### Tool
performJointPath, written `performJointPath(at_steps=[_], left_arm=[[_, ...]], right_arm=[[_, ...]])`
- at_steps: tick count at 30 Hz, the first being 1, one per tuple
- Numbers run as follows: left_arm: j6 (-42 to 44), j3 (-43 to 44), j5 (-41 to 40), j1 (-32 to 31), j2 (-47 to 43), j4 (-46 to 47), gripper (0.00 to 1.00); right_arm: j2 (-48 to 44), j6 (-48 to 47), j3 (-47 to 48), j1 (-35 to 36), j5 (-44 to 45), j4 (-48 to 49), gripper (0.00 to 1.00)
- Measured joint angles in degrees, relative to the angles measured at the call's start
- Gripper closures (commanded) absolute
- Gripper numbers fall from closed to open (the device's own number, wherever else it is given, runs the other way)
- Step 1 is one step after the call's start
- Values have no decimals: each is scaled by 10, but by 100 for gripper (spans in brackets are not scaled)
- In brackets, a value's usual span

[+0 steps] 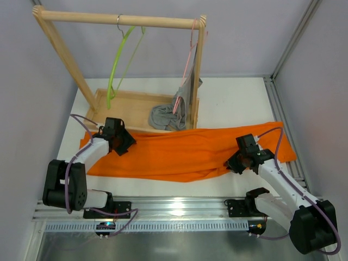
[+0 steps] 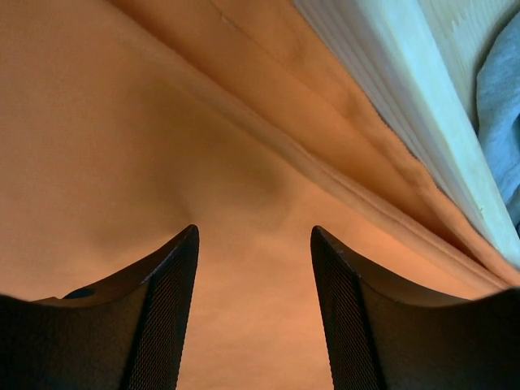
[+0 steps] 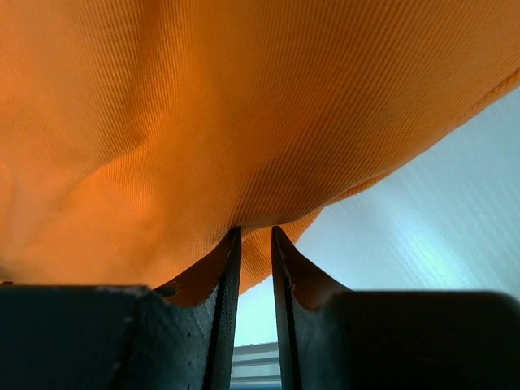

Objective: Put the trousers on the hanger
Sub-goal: Fold the trousers

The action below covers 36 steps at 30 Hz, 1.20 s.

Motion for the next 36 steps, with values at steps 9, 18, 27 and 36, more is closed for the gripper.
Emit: performJointPath(at_steps=[9,18,27,36], left_arm=[[9,24,-18,0,31,16,43],[29,30,-30,0,7,12,41],[60,60,-46,0,0,3,40],[46,61,-15,0,40,5,48]], right_arm=[[5,25,0,9,30,14,69],[8,9,1,10,55,25,69],[-10,-112,17,10,21,25,69],[-54,-179,18,11,-18,33,69]])
